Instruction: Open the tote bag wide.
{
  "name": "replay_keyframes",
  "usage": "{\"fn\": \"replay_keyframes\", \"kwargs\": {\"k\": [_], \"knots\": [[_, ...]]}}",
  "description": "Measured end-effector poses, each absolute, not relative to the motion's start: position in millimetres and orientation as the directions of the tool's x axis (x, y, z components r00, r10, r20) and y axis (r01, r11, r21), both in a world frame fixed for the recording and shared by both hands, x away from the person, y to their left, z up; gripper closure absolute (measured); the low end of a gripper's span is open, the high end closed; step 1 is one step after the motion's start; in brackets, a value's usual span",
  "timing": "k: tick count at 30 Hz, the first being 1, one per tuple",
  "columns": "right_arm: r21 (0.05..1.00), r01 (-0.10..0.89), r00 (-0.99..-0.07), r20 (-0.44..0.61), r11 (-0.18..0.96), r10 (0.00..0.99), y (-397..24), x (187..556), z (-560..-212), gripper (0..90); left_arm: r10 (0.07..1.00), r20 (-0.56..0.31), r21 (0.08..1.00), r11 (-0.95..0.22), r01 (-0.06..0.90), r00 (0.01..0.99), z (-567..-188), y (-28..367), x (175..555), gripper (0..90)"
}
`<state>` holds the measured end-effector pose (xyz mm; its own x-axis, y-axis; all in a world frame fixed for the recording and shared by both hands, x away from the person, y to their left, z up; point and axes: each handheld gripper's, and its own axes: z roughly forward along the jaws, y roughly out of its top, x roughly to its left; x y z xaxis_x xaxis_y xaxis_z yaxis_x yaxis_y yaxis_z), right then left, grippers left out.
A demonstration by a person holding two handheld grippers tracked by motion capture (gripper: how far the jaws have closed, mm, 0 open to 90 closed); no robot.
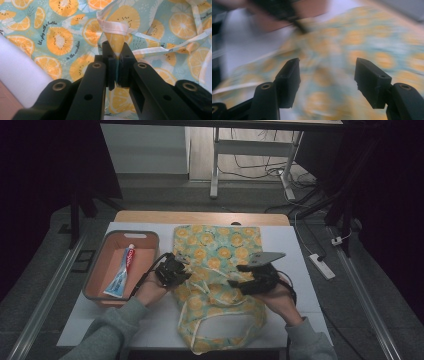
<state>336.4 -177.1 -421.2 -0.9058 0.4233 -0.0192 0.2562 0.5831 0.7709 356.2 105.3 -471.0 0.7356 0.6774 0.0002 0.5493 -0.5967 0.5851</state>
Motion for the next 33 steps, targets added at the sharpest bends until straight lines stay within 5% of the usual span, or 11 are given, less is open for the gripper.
{"fn": "replay_keyframes", "kwargs": {"k": [7, 17, 23, 28, 33], "knots": [[0.596, 0.292, -0.938, 0.027, 0.748, 0.345, -133, 342, -487, 36.4, 0.678, -0.002, 0.589, -0.593, 0.549, 0.735, -470, 107, 356, 84.8], [0.489, 0.261, -0.948, -0.032, 0.832, 0.316, -122, 349, -508, 87.8, 0.679, -0.015, 0.593, -0.585, 0.554, 0.734, -469, 110, 357, 83.6], [0.596, 0.220, -0.908, -0.165, 0.772, 0.385, -129, 355, -469, 89.0, 0.680, -0.031, 0.616, -0.564, 0.550, 0.732, -465, 114, 356, 79.4], [0.653, 0.220, -0.867, -0.210, 0.724, 0.452, -138, 381, -445, 89.1, 0.684, -0.023, 0.640, -0.550, 0.537, 0.729, -461, 116, 353, 63.2], [0.668, 0.280, -0.836, -0.182, 0.689, 0.517, -146, 411, -456, 88.8, 0.672, -0.046, 0.675, -0.525, 0.519, 0.739, -453, 122, 348, 51.6]]}}
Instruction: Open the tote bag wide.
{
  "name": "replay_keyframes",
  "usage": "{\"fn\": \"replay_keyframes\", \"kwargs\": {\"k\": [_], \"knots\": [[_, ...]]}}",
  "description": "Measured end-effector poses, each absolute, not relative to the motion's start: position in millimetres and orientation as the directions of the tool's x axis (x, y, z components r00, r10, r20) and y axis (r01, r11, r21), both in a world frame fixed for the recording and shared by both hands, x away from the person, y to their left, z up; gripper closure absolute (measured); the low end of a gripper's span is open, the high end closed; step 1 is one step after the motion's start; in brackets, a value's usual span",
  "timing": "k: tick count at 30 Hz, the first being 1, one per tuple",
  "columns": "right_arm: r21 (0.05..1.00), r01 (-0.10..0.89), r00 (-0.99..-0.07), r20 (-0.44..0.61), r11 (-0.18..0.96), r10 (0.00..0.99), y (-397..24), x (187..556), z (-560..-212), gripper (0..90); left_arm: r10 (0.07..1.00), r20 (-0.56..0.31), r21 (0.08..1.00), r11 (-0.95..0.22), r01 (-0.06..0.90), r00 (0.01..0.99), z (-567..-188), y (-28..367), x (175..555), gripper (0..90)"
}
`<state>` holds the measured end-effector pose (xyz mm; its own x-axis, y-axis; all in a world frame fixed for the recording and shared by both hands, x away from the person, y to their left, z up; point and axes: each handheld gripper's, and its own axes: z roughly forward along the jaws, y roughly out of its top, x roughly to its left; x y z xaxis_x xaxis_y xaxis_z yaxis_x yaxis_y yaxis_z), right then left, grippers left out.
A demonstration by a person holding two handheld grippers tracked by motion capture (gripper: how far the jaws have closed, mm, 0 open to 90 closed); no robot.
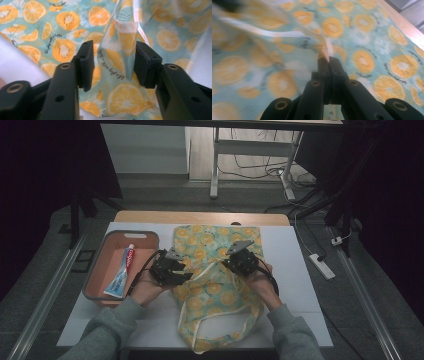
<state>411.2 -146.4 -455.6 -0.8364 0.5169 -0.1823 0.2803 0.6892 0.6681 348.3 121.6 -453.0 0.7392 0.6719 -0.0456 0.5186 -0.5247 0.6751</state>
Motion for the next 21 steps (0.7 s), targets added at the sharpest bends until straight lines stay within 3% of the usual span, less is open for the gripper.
{"fn": "replay_keyframes", "kwargs": {"k": [3, 4, 5, 7, 8, 9, 12, 17, 18, 21], "knots": [[0.660, 0.300, -0.838, -0.162, 0.688, 0.521, -150, 420, -464, 85.7, 0.666, -0.066, 0.698, -0.501, 0.511, 0.743, -447, 127, 346, 49.9], [0.658, 0.312, -0.844, -0.139, 0.686, 0.517, -151, 423, -468, 79.6, 0.664, -0.074, 0.705, -0.493, 0.509, 0.744, -445, 129, 345, 49.3], [0.649, 0.339, -0.842, -0.113, 0.681, 0.527, -154, 428, -475, 67.6, 0.662, -0.077, 0.711, -0.488, 0.506, 0.746, -443, 131, 344, 48.8], [0.656, 0.338, -0.837, -0.119, 0.675, 0.534, -156, 430, -477, 57.9, 0.663, -0.074, 0.723, -0.479, 0.498, 0.745, -439, 135, 342, 48.8], [0.656, 0.338, -0.837, -0.119, 0.675, 0.534, -156, 430, -477, 57.9, 0.663, -0.078, 0.727, -0.473, 0.497, 0.745, -437, 137, 340, 48.8], [0.658, 0.339, -0.823, -0.139, 0.672, 0.551, -157, 430, -476, 48.2, 0.663, -0.082, 0.732, -0.466, 0.496, 0.744, -435, 139, 340, 48.8], [0.666, 0.340, -0.814, -0.145, 0.664, 0.563, -159, 430, -474, 43.6, 0.661, -0.096, 0.744, -0.449, 0.495, 0.744, -431, 144, 338, 48.8], [0.623, 0.379, -0.835, -0.089, 0.685, 0.543, -158, 436, -485, 43.5, 0.661, -0.096, 0.753, -0.441, 0.488, 0.745, -427, 149, 336, 48.8], [0.602, 0.392, -0.845, -0.064, 0.696, 0.532, -158, 440, -491, 57.7, 0.661, -0.096, 0.753, -0.441, 0.488, 0.744, -427, 150, 335, 48.8], [0.583, 0.409, -0.855, -0.025, 0.702, 0.519, -158, 444, -496, 62.6, 0.657, -0.097, 0.757, -0.438, 0.484, 0.747, -425, 153, 333, 48.7]]}}
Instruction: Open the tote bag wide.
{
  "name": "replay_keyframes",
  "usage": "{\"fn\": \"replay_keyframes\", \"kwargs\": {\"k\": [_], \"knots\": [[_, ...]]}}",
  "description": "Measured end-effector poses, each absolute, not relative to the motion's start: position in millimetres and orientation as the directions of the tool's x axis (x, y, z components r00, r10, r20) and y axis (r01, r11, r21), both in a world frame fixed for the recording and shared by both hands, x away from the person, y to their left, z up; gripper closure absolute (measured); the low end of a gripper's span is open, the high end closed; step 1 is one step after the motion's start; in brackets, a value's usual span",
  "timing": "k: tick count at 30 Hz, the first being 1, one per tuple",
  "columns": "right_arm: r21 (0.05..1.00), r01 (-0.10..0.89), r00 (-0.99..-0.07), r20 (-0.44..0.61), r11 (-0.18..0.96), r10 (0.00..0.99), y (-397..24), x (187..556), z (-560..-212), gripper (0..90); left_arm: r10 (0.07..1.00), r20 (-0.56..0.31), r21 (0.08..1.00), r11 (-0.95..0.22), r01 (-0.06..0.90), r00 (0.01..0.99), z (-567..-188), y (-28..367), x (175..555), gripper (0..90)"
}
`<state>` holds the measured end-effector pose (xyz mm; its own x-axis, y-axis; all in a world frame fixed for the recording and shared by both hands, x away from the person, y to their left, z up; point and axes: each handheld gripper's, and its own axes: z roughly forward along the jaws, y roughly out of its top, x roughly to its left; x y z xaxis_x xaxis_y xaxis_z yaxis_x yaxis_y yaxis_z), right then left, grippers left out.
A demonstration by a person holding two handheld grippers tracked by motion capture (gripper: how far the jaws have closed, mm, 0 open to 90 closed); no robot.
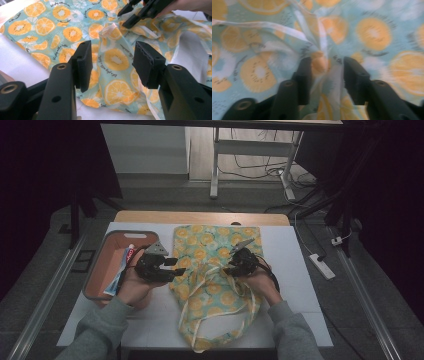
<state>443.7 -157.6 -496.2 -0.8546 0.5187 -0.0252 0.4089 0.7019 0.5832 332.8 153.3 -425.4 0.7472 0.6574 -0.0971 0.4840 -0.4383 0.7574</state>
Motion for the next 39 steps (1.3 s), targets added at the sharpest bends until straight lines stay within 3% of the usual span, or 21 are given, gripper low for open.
{"fn": "replay_keyframes", "kwargs": {"k": [1, 2, 3, 6, 16, 27, 39], "knots": [[0.555, 0.428, -0.849, -0.023, 0.713, 0.528, -156, 446, -500, 72.3, 0.658, -0.099, 0.760, -0.434, 0.483, 0.747, -425, 154, 332, 48.3], [0.555, 0.428, -0.849, -0.023, 0.713, 0.528, -156, 446, -500, 72.3, 0.656, -0.098, 0.761, -0.435, 0.481, 0.749, -424, 155, 331, 48.3], [0.540, 0.450, -0.840, -0.014, 0.711, 0.542, -155, 448, -503, 82.3, 0.655, -0.094, 0.763, -0.437, 0.477, 0.750, -422, 156, 331, 48.3], [0.539, 0.453, -0.836, -0.019, 0.710, 0.548, -155, 449, -504, 87.6, 0.656, -0.093, 0.768, -0.432, 0.473, 0.749, -420, 159, 329, 48.3], [0.647, 0.439, -0.792, -0.049, 0.623, 0.609, -168, 448, -487, 88.8, 0.666, -0.093, 0.762, -0.431, 0.484, 0.740, -416, 178, 324, 46.7], [0.659, 0.446, -0.789, -0.030, 0.605, 0.614, -170, 444, -487, 88.7, 0.737, -0.111, 0.704, -0.416, 0.576, 0.667, -421, 214, 338, 38.7], [0.666, 0.434, -0.796, -0.032, 0.606, 0.605, -170, 440, -486, 88.7, 0.812, -0.105, 0.666, -0.372, 0.647, 0.575, -422, 252, 346, 36.3]]}}
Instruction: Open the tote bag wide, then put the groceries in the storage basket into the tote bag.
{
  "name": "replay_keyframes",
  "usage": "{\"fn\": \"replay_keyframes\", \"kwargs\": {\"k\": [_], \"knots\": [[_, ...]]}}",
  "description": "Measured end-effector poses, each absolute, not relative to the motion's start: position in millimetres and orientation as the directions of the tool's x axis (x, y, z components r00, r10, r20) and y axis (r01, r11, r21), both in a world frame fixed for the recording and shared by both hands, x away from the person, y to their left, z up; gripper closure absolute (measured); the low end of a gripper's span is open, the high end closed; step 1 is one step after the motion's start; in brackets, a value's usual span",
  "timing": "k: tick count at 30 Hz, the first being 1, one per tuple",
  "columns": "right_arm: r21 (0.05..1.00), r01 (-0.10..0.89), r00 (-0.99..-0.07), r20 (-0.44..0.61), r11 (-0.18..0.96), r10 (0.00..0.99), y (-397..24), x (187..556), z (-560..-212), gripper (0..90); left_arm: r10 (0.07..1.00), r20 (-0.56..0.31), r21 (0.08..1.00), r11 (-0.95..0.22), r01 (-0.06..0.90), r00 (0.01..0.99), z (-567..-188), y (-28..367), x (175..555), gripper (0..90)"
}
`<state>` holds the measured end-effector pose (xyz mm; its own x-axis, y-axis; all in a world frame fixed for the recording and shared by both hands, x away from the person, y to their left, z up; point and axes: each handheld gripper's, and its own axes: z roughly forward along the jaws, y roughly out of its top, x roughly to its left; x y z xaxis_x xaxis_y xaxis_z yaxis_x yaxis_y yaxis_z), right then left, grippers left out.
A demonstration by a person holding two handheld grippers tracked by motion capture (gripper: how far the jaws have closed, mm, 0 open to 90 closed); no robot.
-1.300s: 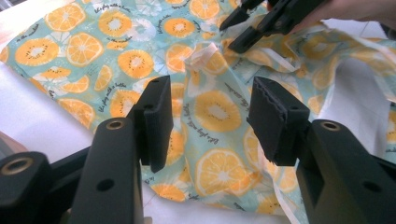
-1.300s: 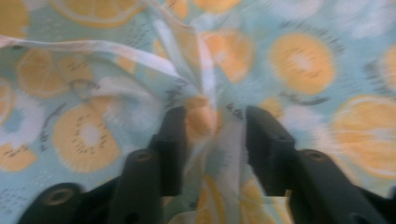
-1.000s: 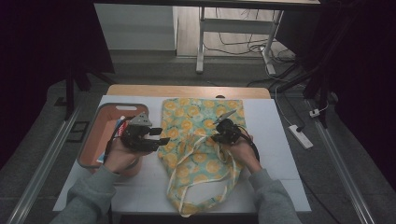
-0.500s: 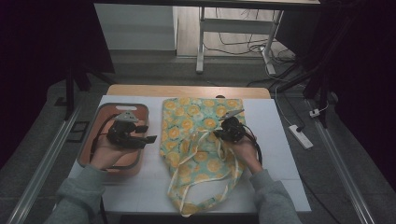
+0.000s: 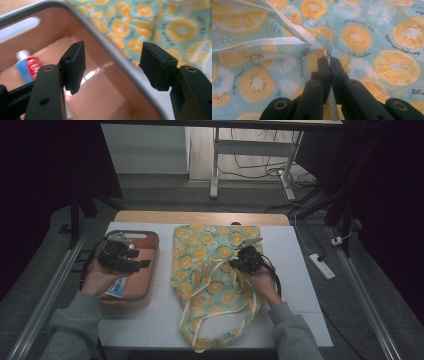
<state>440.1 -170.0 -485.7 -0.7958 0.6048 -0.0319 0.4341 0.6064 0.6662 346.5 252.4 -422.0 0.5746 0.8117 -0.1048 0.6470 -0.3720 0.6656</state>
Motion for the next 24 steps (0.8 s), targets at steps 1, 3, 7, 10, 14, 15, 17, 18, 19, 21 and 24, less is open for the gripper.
{"fn": "replay_keyframes", "kwargs": {"k": [1, 3, 7, 10, 14, 15, 17, 18, 19, 21, 24], "knots": [[0.665, 0.435, -0.796, -0.031, 0.607, 0.604, -169, 440, -486, 88.7, 0.817, -0.108, 0.665, -0.365, 0.652, 0.567, -422, 256, 347, 36.0], [0.664, 0.433, -0.797, -0.033, 0.610, 0.602, -169, 439, -486, 88.7, 0.826, -0.114, 0.657, -0.354, 0.665, 0.553, -423, 262, 348, 35.4], [0.669, 0.427, -0.801, -0.033, 0.609, 0.598, -169, 438, -484, 88.7, 0.841, -0.120, 0.640, -0.341, 0.689, 0.528, -428, 267, 353, 33.0], [0.669, 0.426, -0.801, -0.034, 0.609, 0.597, -169, 438, -483, 88.7, 0.845, -0.117, 0.624, -0.345, 0.701, 0.521, -431, 267, 356, 31.9], [0.670, 0.424, -0.801, -0.035, 0.609, 0.597, -169, 436, -483, 88.7, 0.855, -0.114, 0.603, -0.345, 0.719, 0.506, -434, 269, 361, 30.7], [0.670, 0.424, -0.801, -0.036, 0.609, 0.597, -169, 436, -483, 88.7, 0.858, -0.113, 0.594, -0.345, 0.727, 0.500, -435, 270, 362, 30.3], [0.670, 0.424, -0.801, -0.036, 0.609, 0.598, -169, 436, -483, 88.7, 0.867, -0.113, 0.582, -0.339, 0.740, 0.486, -438, 271, 366, 30.0], [0.670, 0.425, -0.801, -0.036, 0.609, 0.598, -169, 436, -483, 88.7, 0.869, -0.114, 0.573, -0.338, 0.746, 0.481, -439, 271, 368, 29.7], [0.669, 0.427, -0.800, -0.035, 0.609, 0.599, -169, 436, -483, 88.7, 0.872, -0.114, 0.566, -0.337, 0.752, 0.477, -441, 272, 370, 29.7], [0.667, 0.428, -0.800, -0.035, 0.611, 0.599, -169, 436, -483, 88.6, 0.879, -0.109, 0.554, -0.335, 0.762, 0.465, -444, 271, 374, 29.9], [0.664, 0.427, -0.801, -0.037, 0.614, 0.597, -168, 436, -484, 88.6, 0.892, -0.086, 0.530, -0.336, 0.779, 0.444, -449, 271, 381, 29.7]]}}
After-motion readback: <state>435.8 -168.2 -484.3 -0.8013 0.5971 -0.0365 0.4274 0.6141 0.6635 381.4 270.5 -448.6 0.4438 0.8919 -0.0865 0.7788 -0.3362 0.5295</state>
